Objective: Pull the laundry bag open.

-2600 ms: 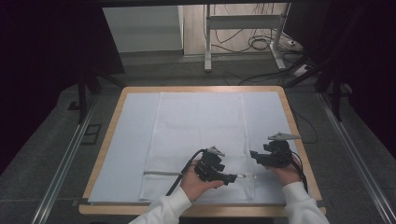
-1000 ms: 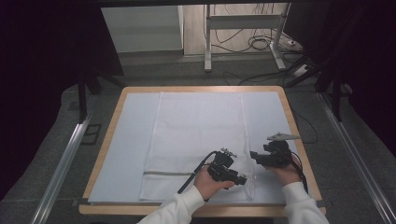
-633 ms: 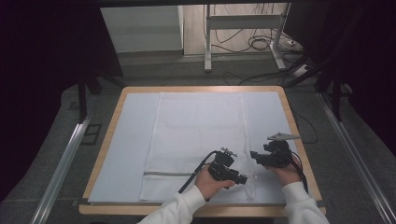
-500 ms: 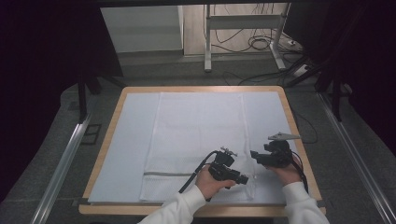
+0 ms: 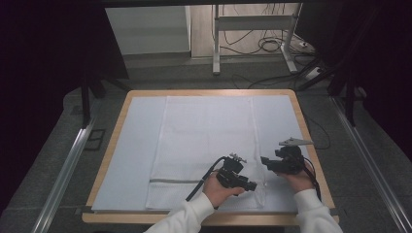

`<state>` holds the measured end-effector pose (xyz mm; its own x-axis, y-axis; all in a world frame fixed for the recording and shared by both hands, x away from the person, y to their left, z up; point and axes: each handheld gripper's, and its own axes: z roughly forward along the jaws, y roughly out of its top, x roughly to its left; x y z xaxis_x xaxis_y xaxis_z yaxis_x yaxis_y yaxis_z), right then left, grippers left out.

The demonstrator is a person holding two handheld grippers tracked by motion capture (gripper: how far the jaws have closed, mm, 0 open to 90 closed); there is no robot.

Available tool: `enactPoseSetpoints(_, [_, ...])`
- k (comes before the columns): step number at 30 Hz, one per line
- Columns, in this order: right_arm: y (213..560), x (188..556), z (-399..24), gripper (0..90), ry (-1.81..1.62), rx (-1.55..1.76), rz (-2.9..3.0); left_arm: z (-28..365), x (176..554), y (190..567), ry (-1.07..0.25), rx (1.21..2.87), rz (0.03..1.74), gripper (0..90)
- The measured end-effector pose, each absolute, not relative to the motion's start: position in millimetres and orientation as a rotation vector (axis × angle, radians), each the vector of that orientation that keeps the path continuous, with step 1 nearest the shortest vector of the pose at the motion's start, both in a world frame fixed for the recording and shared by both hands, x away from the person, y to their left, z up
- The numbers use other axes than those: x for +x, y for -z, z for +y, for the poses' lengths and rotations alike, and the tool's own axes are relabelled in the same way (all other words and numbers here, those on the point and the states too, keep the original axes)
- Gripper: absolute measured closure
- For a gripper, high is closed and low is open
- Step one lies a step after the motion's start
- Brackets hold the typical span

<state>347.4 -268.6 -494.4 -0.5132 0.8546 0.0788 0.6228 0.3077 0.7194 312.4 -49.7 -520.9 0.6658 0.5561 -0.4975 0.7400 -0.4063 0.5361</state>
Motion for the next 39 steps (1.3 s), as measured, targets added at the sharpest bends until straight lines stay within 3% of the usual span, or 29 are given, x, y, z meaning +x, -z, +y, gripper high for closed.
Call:
enactPoseSetpoints(6, [494,347,-269,30.5,-1.026,1.332,2.262,-55,311,521,0.314,2.131,0.99,53.8])
enactPoseSetpoints(39, [494,348,-269,30.5,-1.023,1.331,2.259,-61,311,527,0.215,2.131,0.972,82.9])
